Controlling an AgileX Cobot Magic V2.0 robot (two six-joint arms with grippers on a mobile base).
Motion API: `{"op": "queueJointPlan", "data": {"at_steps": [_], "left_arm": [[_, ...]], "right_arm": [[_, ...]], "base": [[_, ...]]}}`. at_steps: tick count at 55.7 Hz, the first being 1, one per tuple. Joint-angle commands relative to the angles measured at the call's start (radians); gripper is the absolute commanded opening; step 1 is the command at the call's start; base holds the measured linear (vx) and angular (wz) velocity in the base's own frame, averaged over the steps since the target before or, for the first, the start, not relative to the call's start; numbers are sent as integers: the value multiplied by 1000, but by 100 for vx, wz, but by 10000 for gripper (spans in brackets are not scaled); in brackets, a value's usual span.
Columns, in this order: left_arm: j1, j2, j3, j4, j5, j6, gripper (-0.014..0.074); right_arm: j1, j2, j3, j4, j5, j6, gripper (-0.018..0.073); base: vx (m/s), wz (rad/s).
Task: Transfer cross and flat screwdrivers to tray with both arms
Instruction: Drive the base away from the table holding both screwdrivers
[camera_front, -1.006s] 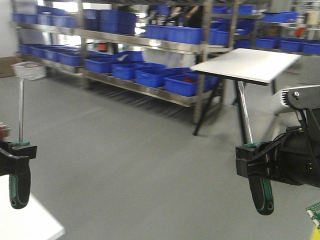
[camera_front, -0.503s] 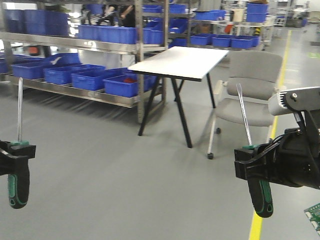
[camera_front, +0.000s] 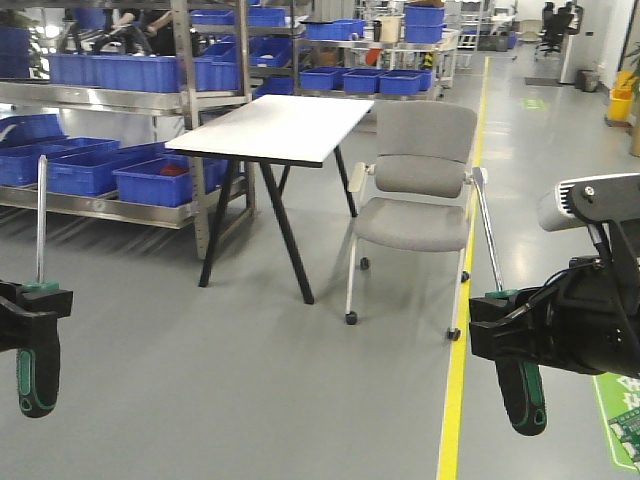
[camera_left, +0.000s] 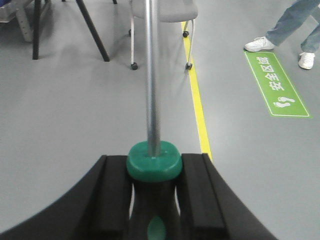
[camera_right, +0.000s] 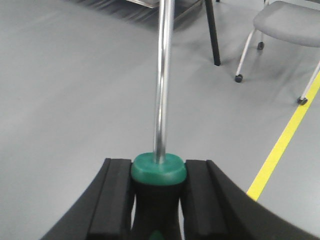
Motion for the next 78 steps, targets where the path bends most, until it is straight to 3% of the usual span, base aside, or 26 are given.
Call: {"op": "queueJointPlan", "data": {"at_steps": [1,42,78], "left_arm": [[-3,-24,-29,-28,-74,-10,1],[-3,-24,-29,-28,-74,-10,0],[-3,-24,-28,-28,-75,-10,0]], "right_arm": [[-1,-25,-31,-3,-86,-13,-8],[-1,-25,-31,-3,-84,-13,-8],[-1,-25,-31,-3,-84,-13,-8]], "base": [[28,-24],[42,-8],[54,51]]}}
